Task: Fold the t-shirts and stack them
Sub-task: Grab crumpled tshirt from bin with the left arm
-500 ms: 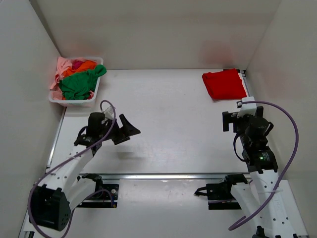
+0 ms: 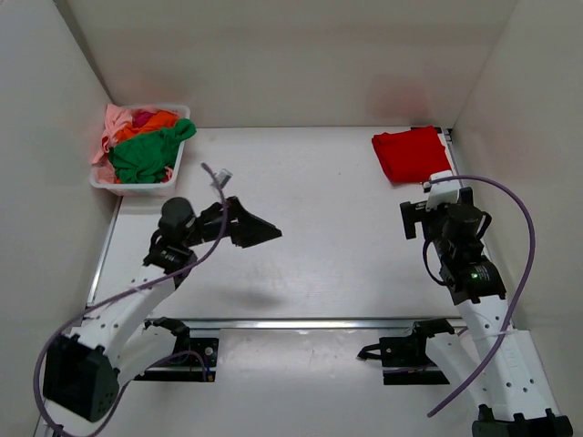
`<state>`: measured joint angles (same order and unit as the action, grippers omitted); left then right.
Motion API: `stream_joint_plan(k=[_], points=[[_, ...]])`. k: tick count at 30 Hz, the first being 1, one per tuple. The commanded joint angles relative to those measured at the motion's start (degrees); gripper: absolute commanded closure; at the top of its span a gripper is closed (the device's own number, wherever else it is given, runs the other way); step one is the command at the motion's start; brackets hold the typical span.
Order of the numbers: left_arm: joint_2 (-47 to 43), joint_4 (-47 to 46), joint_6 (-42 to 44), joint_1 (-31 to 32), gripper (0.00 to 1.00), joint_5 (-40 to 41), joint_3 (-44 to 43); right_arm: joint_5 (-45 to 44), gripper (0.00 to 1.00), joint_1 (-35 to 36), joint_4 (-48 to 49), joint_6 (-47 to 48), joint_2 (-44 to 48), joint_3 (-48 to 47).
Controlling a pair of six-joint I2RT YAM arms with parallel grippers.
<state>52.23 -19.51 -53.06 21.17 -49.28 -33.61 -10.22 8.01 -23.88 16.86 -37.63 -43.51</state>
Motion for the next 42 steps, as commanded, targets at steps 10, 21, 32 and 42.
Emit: stream_joint_plan(k=[10,21,32,42], points=[[25.3,53.2,34.9,-9.8,0.53,55.6,-51.3,-6.2,0.01,0.0,3.0,-0.5,2.6,-2.5],[73.7,73.7,20.4,-32.6,0.39,58.6,-103.5,-1.6,0.01,-7.4,4.2,-2.0,2.2,-3.5],[75.3,63.6,27.7,-33.4,0.26,67.0,-81.3,-4.4,0.01,-6.4,5.0,-1.0,-1.0,-5.1],[73.8,51.1,34.2,-33.0,0.24,66.2,-80.2,-4.6,0.01,-5.6,3.0,0.1,-2.5,-7.7]])
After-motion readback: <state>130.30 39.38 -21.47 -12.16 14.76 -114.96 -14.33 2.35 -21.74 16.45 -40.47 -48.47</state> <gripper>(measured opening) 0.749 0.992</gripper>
